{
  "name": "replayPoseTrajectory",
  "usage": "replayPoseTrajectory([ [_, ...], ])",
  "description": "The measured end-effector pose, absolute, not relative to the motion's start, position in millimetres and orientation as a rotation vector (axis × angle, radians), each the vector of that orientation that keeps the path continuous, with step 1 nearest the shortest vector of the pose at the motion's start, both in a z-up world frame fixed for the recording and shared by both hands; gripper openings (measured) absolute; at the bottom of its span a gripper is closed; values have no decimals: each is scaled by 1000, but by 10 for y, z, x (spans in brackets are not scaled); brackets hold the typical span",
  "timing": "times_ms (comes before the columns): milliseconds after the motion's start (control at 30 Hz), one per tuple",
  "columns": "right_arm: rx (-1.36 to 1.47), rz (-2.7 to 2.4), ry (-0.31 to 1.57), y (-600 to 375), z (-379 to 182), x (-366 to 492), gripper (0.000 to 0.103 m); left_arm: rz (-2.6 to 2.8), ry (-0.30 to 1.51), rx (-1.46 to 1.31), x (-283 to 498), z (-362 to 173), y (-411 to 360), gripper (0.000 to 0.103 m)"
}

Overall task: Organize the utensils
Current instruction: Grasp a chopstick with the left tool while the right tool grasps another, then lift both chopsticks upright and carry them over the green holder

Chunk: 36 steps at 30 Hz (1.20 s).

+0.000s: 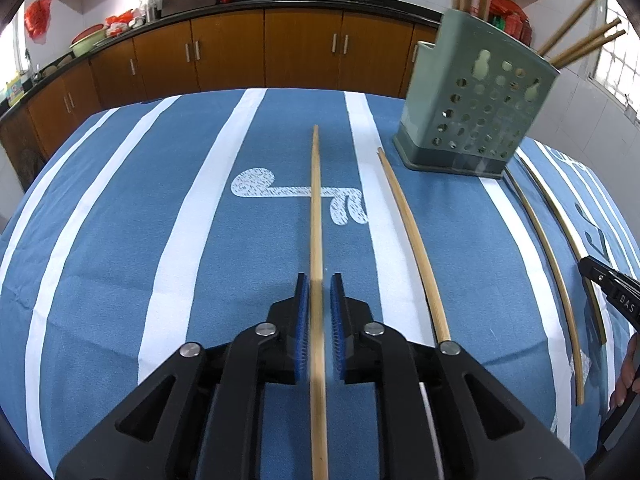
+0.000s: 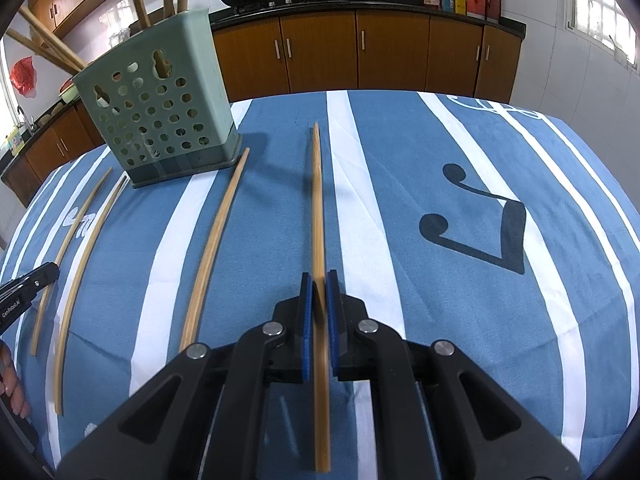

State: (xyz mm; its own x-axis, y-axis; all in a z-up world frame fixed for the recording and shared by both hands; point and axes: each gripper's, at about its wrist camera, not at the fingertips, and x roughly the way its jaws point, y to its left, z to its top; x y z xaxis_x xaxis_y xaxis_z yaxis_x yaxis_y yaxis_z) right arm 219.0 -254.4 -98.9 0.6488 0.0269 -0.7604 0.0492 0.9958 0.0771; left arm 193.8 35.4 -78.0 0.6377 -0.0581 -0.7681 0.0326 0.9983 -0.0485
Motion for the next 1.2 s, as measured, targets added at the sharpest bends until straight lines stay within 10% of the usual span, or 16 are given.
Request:
replayPoseTrajectory([
  [1200,174,44,660,-2816,-227,1870,8,-103,814,-34,1695,-385,426,7],
])
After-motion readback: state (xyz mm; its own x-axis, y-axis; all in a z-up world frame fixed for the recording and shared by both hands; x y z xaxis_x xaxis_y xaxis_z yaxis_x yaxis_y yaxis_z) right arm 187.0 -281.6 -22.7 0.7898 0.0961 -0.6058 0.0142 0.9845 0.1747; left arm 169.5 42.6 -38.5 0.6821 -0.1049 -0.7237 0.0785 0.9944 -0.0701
